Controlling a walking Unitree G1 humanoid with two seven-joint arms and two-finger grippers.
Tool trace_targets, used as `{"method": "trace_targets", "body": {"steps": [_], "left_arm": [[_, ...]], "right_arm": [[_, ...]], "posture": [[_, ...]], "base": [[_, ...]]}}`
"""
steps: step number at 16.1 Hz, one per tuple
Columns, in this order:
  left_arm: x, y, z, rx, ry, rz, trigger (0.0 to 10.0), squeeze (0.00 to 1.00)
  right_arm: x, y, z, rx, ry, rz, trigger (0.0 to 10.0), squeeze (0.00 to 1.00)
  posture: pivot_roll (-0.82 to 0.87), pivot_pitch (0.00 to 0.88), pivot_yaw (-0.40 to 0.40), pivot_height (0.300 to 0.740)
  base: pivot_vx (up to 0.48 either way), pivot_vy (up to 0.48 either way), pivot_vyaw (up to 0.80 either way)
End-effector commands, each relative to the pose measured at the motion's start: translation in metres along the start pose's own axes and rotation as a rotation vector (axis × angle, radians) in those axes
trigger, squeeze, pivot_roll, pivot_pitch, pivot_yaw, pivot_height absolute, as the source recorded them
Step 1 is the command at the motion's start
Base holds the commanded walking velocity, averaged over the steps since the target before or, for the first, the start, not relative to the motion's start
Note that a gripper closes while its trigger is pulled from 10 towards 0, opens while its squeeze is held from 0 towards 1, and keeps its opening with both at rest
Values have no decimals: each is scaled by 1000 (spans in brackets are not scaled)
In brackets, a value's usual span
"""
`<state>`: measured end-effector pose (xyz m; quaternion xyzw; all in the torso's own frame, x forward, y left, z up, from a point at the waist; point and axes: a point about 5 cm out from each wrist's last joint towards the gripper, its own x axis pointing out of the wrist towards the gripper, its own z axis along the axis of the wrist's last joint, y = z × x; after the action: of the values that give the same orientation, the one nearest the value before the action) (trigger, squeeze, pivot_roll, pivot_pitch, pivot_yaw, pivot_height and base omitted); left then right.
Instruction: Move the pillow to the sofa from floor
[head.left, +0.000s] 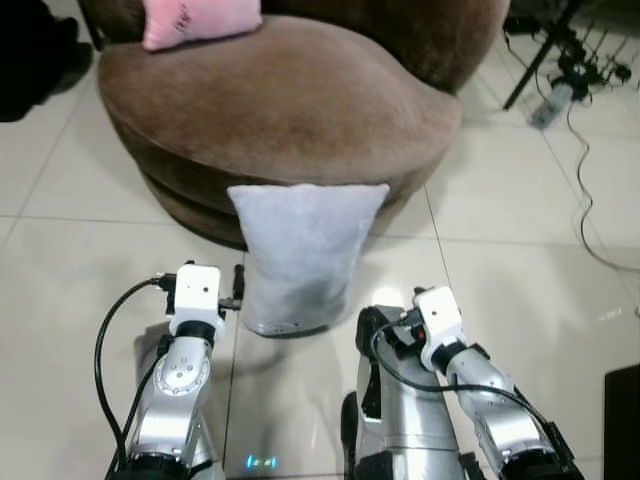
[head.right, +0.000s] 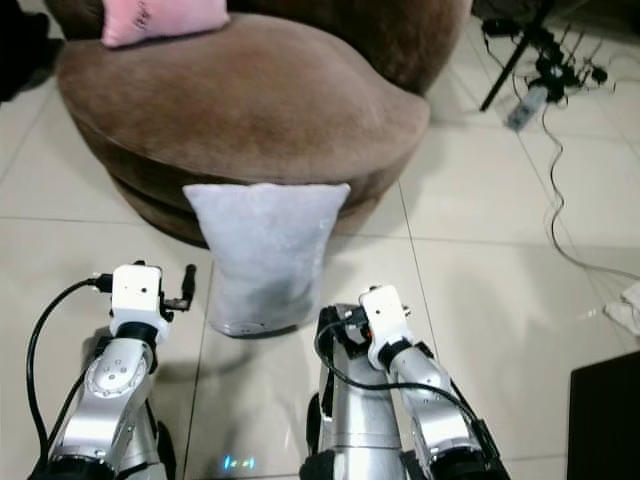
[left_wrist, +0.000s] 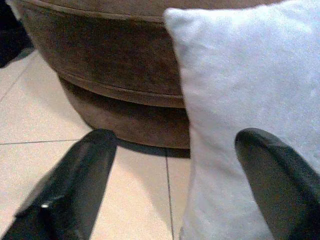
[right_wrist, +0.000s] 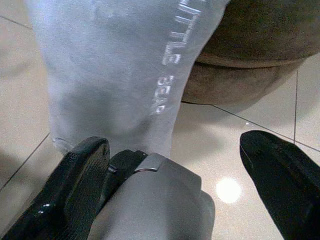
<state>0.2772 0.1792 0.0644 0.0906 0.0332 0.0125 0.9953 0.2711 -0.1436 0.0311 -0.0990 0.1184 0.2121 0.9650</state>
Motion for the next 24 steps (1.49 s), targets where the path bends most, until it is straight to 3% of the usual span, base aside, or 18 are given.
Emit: {"method": "trace_targets", "body": {"steps": [1,13,14,15,18,19,22,24], "left_arm": [[0,-5,-1,-10,7,-33,10000,1000],[4,-6,-2,-8,18,-43,10000,1000],[5,-6,-2,-7,24,-45,10000,851],[6,-6,-3,-1,31,-40,10000,0],[9,-5,-3,10,38,-25,10000,0],[9,-5,-3,11,42,-20,10000,0],[11,0,-1,46,15,-10,10000,0],[13,1,1,66,3,-22,10000,0]], "right_arm": [[-9,0,-15,12,67,-7,10000,0],[-10,-1,-10,-16,57,6,10000,0],[-7,-1,-4,-41,41,20,10000,0],[-3,0,5,-72,18,40,10000,0],[8,-1,37,-121,-71,61,10000,0],[9,-10,54,-114,-149,26,10000,0],[-2,-24,61,-77,-253,-52,10000,0],[-4,-24,59,-78,-245,-58,10000,0]], "posture": [[-55,201,-143,416],[-60,207,-143,416],[-60,208,-144,416],[-60,208,-144,416],[-61,206,-149,416],[-60,206,-154,416],[-59,207,-157,416],[-59,207,-157,416]], "base": [[0,0,0],[0,0,0],[0,0,0],[0,0,0],[0,0,0],[0,0,0],[0,0,0],[0,0,0]]}}
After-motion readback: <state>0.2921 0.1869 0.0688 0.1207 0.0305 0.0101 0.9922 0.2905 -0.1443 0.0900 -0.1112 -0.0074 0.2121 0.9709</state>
